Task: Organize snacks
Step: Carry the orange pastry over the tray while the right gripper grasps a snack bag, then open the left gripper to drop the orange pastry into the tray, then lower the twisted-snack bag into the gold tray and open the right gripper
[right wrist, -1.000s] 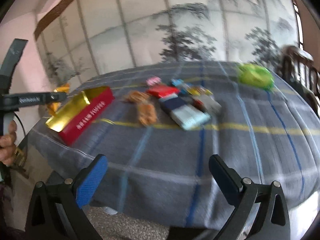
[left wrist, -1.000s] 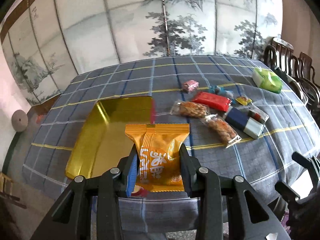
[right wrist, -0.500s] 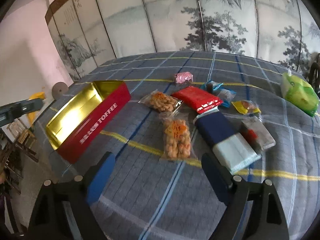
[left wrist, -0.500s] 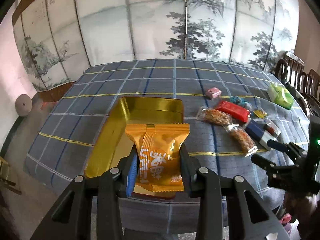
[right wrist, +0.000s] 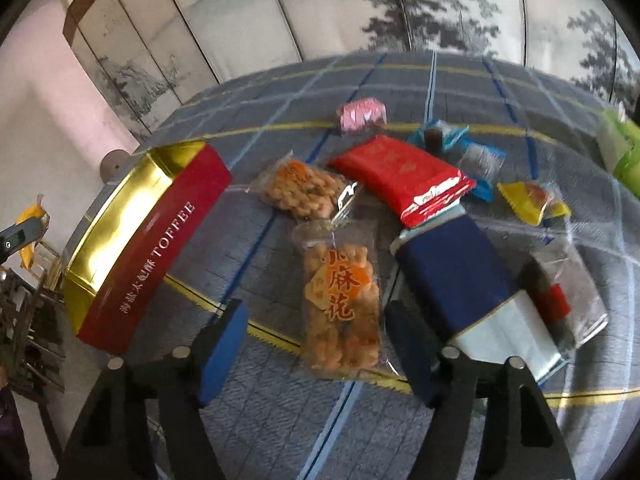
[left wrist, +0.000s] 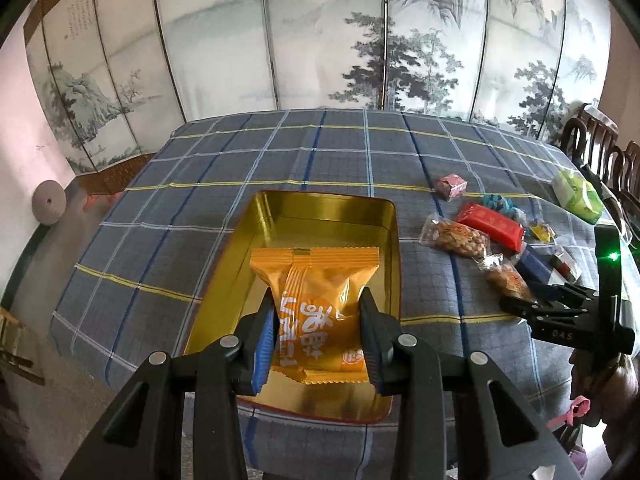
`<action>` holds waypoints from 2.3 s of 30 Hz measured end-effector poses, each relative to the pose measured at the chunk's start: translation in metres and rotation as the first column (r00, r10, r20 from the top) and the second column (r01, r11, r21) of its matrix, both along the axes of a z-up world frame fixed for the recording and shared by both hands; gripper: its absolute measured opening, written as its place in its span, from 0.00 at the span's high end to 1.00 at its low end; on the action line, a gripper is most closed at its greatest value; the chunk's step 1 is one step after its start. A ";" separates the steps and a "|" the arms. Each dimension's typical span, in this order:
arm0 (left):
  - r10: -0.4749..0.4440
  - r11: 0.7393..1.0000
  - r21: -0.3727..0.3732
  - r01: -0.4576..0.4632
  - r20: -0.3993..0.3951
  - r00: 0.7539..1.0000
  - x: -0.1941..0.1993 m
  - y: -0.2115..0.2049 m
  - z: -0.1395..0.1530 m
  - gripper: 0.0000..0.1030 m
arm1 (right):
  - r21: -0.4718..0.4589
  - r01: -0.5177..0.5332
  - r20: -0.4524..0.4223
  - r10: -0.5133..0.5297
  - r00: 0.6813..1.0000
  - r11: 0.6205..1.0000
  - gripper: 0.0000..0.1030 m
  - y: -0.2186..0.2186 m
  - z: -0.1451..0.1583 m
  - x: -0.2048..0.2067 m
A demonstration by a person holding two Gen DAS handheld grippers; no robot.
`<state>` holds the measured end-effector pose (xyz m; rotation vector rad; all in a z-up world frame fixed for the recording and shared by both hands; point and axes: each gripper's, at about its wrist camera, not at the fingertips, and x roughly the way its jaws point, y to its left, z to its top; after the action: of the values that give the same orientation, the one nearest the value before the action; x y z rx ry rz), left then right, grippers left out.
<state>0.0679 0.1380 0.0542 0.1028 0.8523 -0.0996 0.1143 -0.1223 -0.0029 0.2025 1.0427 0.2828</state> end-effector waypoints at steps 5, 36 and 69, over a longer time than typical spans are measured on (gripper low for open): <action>0.003 1.000 0.001 -0.003 -0.012 1.000 0.015 0.003 -0.003 0.67 | -0.032 -0.014 -0.019 0.013 1.000 0.999 0.33 0.002 -0.003 0.013; 0.047 0.993 0.117 -0.030 -0.149 0.988 0.162 0.021 -0.076 0.55 | 0.187 -0.019 0.050 0.010 0.999 0.982 0.64 0.003 0.057 -0.042; 0.251 0.932 -0.251 -0.263 -0.077 0.965 -0.015 0.118 -0.041 0.01 | 0.215 -0.227 -0.021 0.237 0.971 0.950 0.64 0.180 0.049 0.089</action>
<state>0.0528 0.2562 0.0132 -0.2589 0.8822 0.0335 0.2032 0.0576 0.0461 0.2790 1.0832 0.6066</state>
